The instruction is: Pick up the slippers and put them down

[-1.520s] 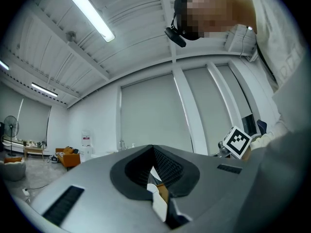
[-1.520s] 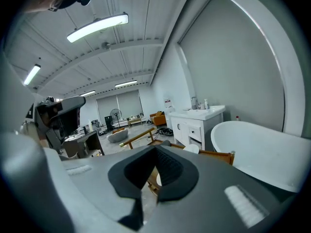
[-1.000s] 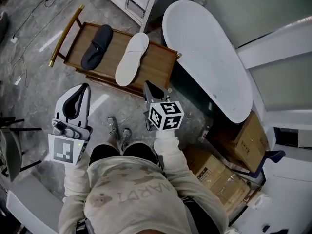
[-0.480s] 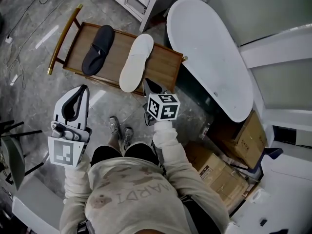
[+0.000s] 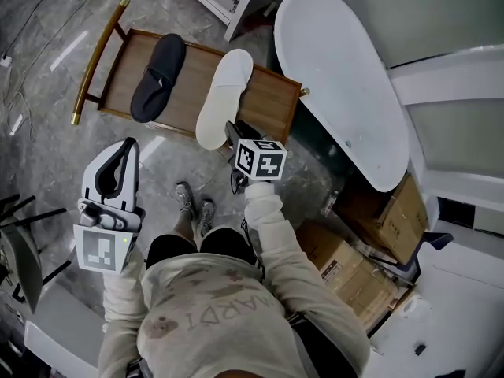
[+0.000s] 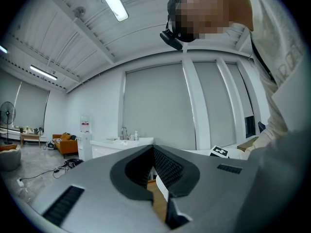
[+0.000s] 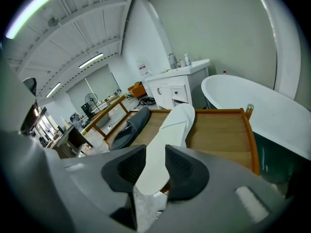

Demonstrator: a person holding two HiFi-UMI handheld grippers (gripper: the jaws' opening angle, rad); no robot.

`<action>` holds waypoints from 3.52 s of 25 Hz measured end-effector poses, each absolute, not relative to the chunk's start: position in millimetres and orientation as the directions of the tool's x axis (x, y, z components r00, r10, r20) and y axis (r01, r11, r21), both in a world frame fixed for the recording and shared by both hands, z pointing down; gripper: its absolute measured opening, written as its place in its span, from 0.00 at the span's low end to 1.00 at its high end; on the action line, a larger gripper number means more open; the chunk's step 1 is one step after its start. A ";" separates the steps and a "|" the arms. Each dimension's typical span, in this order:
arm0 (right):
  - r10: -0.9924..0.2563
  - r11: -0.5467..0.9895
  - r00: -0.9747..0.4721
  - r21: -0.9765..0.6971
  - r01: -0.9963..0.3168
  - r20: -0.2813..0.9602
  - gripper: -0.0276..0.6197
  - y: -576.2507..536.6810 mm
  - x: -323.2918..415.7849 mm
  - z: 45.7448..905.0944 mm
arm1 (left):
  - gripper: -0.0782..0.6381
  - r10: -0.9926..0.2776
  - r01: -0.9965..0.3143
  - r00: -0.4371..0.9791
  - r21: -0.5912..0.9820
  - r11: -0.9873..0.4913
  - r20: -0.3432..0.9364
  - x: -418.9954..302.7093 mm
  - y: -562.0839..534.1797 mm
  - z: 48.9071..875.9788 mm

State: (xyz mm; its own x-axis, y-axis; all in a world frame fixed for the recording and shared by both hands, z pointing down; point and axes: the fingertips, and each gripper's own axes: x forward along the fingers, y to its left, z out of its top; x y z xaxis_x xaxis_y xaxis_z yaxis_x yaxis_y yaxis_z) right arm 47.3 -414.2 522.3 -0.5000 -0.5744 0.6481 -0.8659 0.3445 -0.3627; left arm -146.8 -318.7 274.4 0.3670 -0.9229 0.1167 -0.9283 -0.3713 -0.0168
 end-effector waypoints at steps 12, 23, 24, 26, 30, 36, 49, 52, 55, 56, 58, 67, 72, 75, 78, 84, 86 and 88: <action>-0.537 0.193 -0.442 -0.406 -0.893 0.718 0.37 -440.8 48.4 575.0 | 0.11 -0.922 -0.932 0.359 -0.007 -0.363 0.145 -172.2 -338.6 292.3; -0.487 0.046 -0.410 -0.446 -0.894 0.771 0.47 -446.8 50.0 618.9 | 0.11 -0.928 -0.934 0.352 -0.021 -0.357 0.127 -183.3 -369.8 266.1; -0.486 0.040 -0.411 -0.450 -0.892 0.771 0.47 -447.5 48.9 620.9 | 0.11 -0.928 -0.934 0.352 -0.021 -0.357 0.119 -183.6 -373.3 261.4; -0.484 0.027 -0.425 -0.472 -0.881 0.765 0.47 -448.7 44.9 623.4 | 0.11 -0.930 -0.935 0.352 -0.009 -0.355 0.107 -186.8 -371.8 263.5; -0.484 0.008 -0.465 -0.528 -0.849 0.741 0.36 -448.0 35.8 622.4 | 0.11 -0.932 -0.939 0.343 0.021 -0.343 0.113 -194.4 -358.4 281.0; -0.530 -0.007 -0.500 -0.593 -0.805 0.685 0.21 -448.3 31.0 602.9 | 0.11 -0.934 -0.940 0.341 0.031 -0.339 0.105 -196.1 -353.8 279.7; -0.597 0.146 -0.562 -0.610 -0.778 0.573 0.12 -428.1 22.8 545.1 | 0.11 -0.921 -0.924 0.381 -0.003 -0.382 0.083 -180.7 -322.5 282.9; -0.606 0.158 -0.566 -0.613 -0.774 0.558 0.12 -422.6 25.2 534.6 | 0.11 -0.921 -0.924 0.380 -0.011 -0.382 0.081 -177.7 -316.3 279.8; -0.614 0.172 -0.569 -0.610 -0.773 0.548 0.12 -416.9 28.9 525.3 | 0.11 -0.922 -0.926 0.372 -0.028 -0.377 0.103 -174.4 -309.0 280.5; -0.616 0.175 -0.569 -0.609 -0.773 0.545 0.12 -414.9 30.1 522.3 | 0.11 -0.922 -0.926 0.370 -0.033 -0.376 0.110 -173.5 -306.5 281.1; -0.620 0.180 -0.570 -0.609 -0.773 0.540 0.12 -410.6 31.7 516.2 | 0.11 -0.921 -0.925 0.370 -0.040 -0.377 0.119 -172.0 -302.1 281.3; -0.631 0.221 -0.582 -0.601 -0.768 0.513 0.12 -392.9 31.3 490.9 | 0.11 -0.882 -0.885 0.453 -0.053 -0.462 0.127 -156.5 -299.1 281.5; -0.642 0.244 -0.586 -0.593 -0.767 0.494 0.12 -385.4 32.3 474.5 | 0.11 -0.818 -0.821 0.566 -0.027 -0.571 0.101 -130.1 -299.3 280.0; -0.644 0.261 -0.594 -0.592 -0.763 0.481 0.12 -380.0 32.2 466.2 | 0.11 -0.784 -0.785 0.614 -0.029 -0.618 0.094 -114.8 -300.4 280.1; -0.647 0.278 -0.602 -0.591 -0.757 0.467 0.12 -372.9 33.3 457.8 | 0.11 -0.755 -0.757 0.650 -0.021 -0.654 0.089 -101.5 -299.5 280.6; -0.661 0.324 -0.619 -0.583 -0.745 0.424 0.12 -359.8 35.0 437.2 | 0.11 -0.736 -0.737 0.673 -0.011 -0.675 0.076 -87.1 -294.5 278.1; -0.666 0.350 -0.625 -0.570 -0.743 0.406 0.12 -355.8 35.6 429.8 | 0.11 -0.735 -0.736 0.674 -0.012 -0.677 0.077 -82.7 -291.9 277.3; -0.670 0.368 -0.632 -0.565 -0.738 0.389 0.12 -351.4 36.8 423.0 | 0.11 -0.733 -0.735 0.676 -0.013 -0.678 0.074 -77.7 -288.6 275.7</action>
State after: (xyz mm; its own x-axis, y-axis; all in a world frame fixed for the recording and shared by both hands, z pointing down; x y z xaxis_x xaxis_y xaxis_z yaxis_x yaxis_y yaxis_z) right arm 36.8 -351.4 423.0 -0.6321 -0.6701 0.3892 -0.7382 0.3679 -0.5654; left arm -77.7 -288.6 275.7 0.6757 -0.7335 0.0736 -0.7348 -0.6782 -0.0130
